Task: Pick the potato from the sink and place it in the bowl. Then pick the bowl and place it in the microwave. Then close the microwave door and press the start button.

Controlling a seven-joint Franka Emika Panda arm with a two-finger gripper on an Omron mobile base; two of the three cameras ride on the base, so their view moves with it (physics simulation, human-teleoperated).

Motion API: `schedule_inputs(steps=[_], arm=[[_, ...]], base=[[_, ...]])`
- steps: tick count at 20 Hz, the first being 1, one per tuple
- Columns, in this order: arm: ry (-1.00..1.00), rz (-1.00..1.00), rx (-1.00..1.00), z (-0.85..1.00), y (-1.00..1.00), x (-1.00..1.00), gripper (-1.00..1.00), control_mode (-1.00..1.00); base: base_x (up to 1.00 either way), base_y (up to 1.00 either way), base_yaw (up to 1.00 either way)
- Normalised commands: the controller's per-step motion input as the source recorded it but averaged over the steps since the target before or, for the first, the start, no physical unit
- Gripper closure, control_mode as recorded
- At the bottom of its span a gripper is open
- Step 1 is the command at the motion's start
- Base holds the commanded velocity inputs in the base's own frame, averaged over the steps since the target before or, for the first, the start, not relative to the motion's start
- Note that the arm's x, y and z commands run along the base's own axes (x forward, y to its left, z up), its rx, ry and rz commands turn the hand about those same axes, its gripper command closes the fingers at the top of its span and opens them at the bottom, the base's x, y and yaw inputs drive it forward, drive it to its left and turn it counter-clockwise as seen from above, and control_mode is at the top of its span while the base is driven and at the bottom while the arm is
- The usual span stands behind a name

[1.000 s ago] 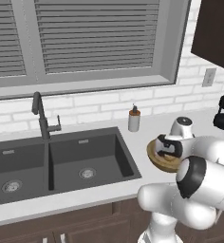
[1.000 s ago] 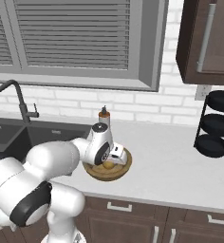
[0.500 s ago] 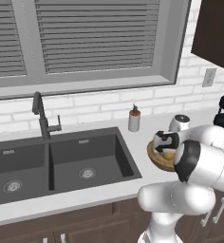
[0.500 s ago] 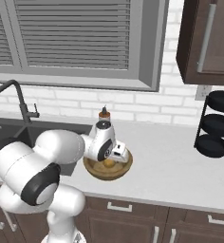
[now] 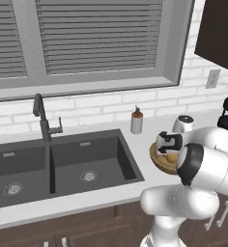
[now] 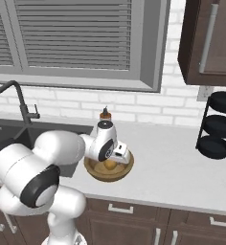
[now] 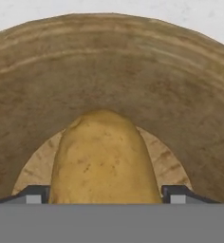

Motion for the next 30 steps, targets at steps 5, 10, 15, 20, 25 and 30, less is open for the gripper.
schedule_inputs(steps=[5,10,15,20,25,30], arm=[[-0.03,0.0,0.0,0.01,0.0,-0.12,-1.0,-1.0],[-0.05,0.0,0.0,0.25,0.0,-0.16,-1.0,-1.0],[-0.06,-0.05,0.0,0.55,0.0,-0.33,-1.0,-1.0],[0.0,-0.17,0.0,0.46,-0.09,-0.34,-1.0,-1.0],[0.0,-0.26,0.0,0.23,-0.29,-0.32,-1.0,-1.0],[0.0,-0.24,0.06,0.09,-0.45,-0.39,-1.0,-1.0]], base=[[0.0,0.0,0.0],[0.0,0.0,0.0],[0.0,0.0,0.0],[0.0,0.0,0.0],[0.0,0.0,0.0],[0.0,0.0,0.0]])
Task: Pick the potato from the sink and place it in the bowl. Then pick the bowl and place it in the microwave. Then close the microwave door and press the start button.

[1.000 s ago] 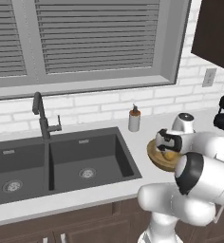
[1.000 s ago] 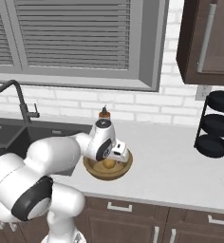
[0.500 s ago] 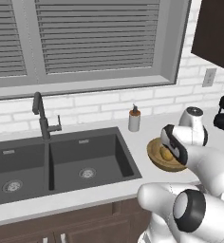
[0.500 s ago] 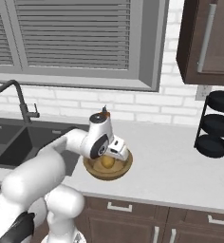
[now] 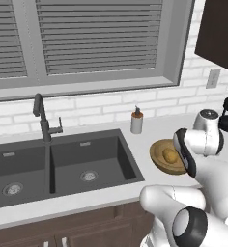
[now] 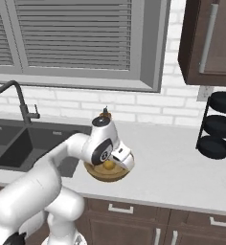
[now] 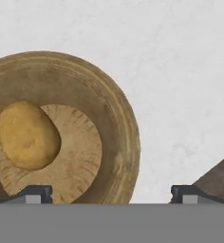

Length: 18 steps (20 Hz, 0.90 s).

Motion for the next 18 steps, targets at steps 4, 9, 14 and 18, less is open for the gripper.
schedule_inputs(steps=[4,9,14,18], arm=[[0.0,-0.17,0.15,0.0,-0.45,-0.33,-1.0,-1.0],[0.0,-0.09,0.18,0.0,-0.29,-0.09,-1.0,-1.0],[0.01,0.0,0.15,0.0,-0.05,0.02,-1.0,-1.0],[0.09,0.01,0.05,0.0,0.0,0.19,-1.0,-1.0]], base=[[0.0,0.0,0.0],[0.0,0.0,0.0],[0.0,0.0,0.0],[0.0,0.0,0.0]])
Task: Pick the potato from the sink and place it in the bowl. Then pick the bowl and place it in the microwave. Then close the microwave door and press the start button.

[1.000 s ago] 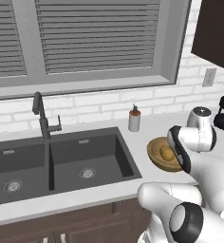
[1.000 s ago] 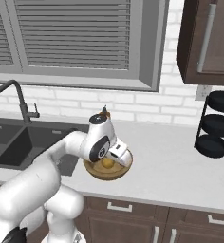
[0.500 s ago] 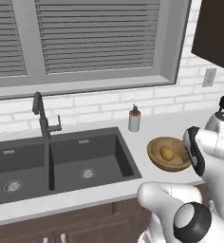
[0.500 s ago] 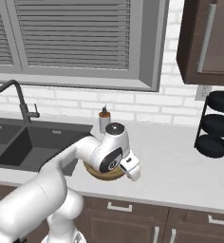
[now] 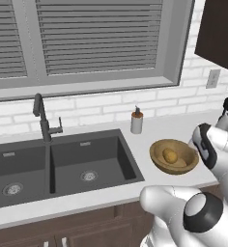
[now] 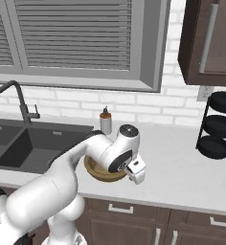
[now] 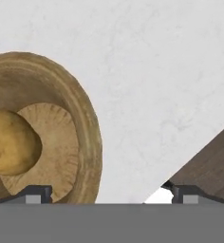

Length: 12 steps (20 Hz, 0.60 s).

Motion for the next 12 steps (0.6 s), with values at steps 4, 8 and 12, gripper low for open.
schedule_inputs(steps=[4,8,12], arm=[[0.06,0.0,0.03,-0.13,0.0,0.17,-1.0,-1.0],[0.0,0.0,0.06,-0.3,0.0,0.05,-1.0,-1.0],[0.0,0.0,0.07,-0.44,0.0,0.01,-1.0,-1.0]], base=[[0.0,0.0,0.0],[0.0,0.0,0.0],[0.0,0.0,0.0]])
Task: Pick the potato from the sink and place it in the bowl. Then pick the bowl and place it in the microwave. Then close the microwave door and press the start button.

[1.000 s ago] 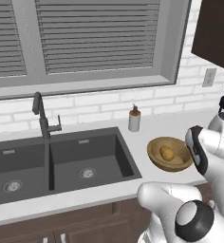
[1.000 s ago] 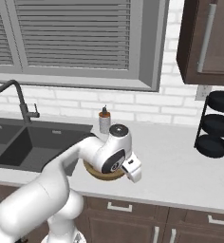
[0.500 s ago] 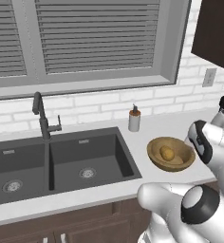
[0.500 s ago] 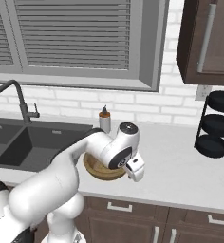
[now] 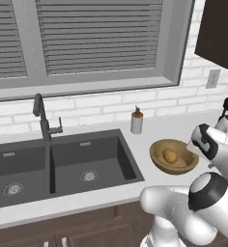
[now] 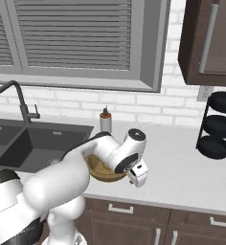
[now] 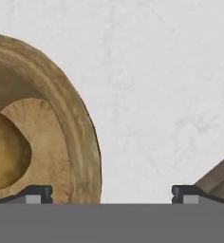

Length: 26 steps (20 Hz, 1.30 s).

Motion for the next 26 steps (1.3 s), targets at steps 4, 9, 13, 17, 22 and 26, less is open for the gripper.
schedule_inputs(steps=[4,9,13,17,22,26], arm=[[0.01,0.0,0.03,-0.33,0.02,0.13,-1.0,-1.0],[0.04,0.0,0.0,-0.15,0.16,0.22,-1.0,-1.0],[0.02,0.0,0.0,-0.03,0.12,0.14,-1.0,-1.0],[0.02,0.0,0.0,-0.16,0.05,0.05,-1.0,-1.0],[0.01,0.0,0.01,-0.25,0.23,0.0,1.0,-1.0],[0.0,0.0,0.0,-0.21,0.24,0.0,1.0,-1.0]], base=[[0.0,0.0,0.0],[0.0,0.0,0.0],[0.0,0.0,0.0],[0.0,0.0,0.0],[0.0,0.0,0.0],[0.0,0.0,0.0]])
